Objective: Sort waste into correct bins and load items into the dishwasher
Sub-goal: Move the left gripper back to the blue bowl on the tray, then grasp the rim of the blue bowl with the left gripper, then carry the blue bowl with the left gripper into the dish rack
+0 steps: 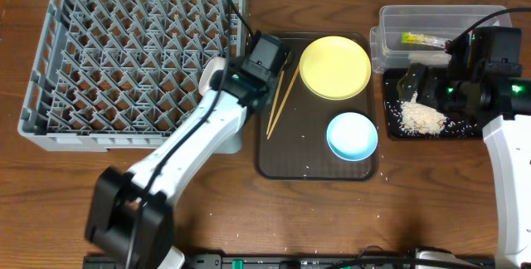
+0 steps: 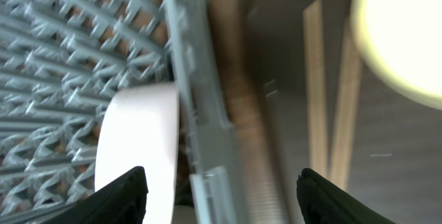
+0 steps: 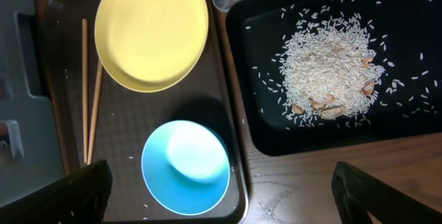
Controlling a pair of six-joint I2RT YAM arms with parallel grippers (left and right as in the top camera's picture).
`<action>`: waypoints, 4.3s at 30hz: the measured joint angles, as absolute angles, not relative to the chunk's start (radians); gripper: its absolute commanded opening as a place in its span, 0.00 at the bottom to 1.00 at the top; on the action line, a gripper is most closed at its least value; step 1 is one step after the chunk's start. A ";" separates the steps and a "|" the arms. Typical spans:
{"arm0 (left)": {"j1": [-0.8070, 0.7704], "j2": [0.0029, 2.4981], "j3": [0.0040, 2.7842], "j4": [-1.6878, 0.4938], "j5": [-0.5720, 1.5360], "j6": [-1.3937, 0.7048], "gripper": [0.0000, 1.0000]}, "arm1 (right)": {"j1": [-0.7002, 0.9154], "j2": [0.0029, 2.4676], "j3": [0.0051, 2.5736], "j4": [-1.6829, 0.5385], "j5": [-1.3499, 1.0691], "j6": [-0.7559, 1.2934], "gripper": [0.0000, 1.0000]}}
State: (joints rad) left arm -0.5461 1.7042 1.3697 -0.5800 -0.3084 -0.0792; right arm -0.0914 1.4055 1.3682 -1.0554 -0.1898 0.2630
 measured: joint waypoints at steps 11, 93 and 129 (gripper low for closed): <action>-0.589 1.626 1.395 -0.626 0.159 -0.395 0.62 | -0.091 1.406 1.368 -1.055 -0.190 0.263 0.99; -0.509 1.687 1.634 -0.407 -0.905 0.110 0.07 | -0.091 1.406 1.368 -1.055 -0.189 0.263 0.99; -0.303 2.207 1.879 -0.413 -1.165 0.202 0.07 | -0.091 1.406 1.368 -1.055 -0.189 0.263 0.99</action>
State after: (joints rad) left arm -0.3027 2.2070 1.8786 -0.4129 -1.1648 0.2020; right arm -0.0914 1.4055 1.3682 -1.0550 -0.1894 0.2634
